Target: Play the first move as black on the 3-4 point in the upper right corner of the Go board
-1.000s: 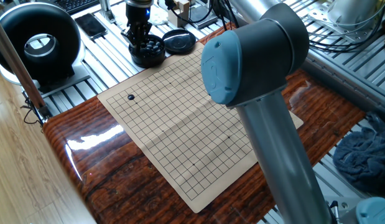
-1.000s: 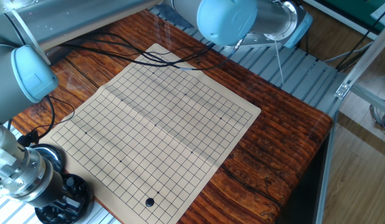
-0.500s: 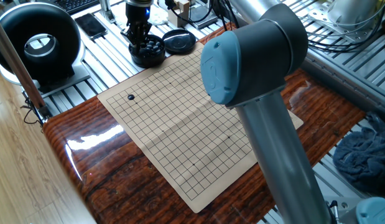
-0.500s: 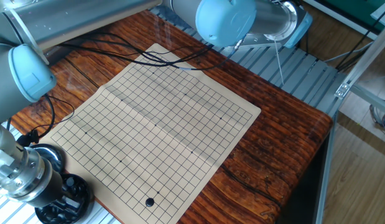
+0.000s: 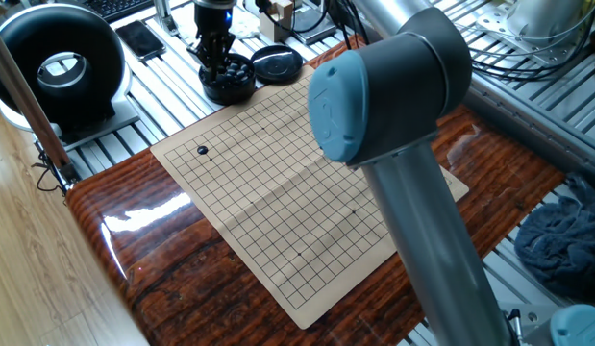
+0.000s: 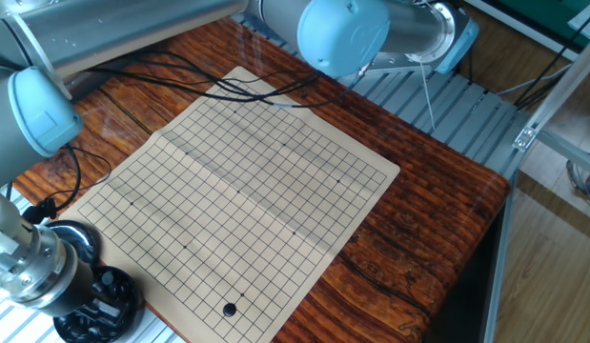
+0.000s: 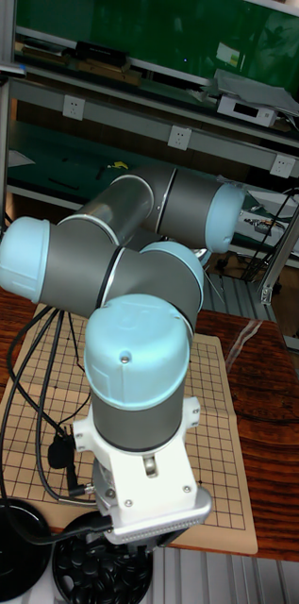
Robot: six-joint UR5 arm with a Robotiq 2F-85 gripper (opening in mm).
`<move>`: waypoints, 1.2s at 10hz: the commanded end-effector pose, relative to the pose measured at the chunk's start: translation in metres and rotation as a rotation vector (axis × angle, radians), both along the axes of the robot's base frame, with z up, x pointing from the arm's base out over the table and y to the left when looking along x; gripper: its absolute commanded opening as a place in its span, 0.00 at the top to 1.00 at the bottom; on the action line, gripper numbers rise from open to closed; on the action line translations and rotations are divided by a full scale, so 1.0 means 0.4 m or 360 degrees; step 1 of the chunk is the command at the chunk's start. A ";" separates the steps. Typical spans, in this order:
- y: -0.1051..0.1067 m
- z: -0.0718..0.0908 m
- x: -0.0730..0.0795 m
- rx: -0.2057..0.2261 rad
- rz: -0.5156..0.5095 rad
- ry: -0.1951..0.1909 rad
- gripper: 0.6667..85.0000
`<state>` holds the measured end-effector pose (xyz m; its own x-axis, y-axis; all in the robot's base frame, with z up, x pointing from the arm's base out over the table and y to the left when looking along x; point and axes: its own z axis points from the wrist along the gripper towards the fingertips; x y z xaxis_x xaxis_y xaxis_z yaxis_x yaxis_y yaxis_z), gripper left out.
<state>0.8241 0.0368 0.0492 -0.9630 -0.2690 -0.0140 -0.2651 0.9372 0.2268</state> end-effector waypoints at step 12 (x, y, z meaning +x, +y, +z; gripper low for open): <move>-0.063 0.009 0.017 -0.0145 0.0095 -0.0069 0.76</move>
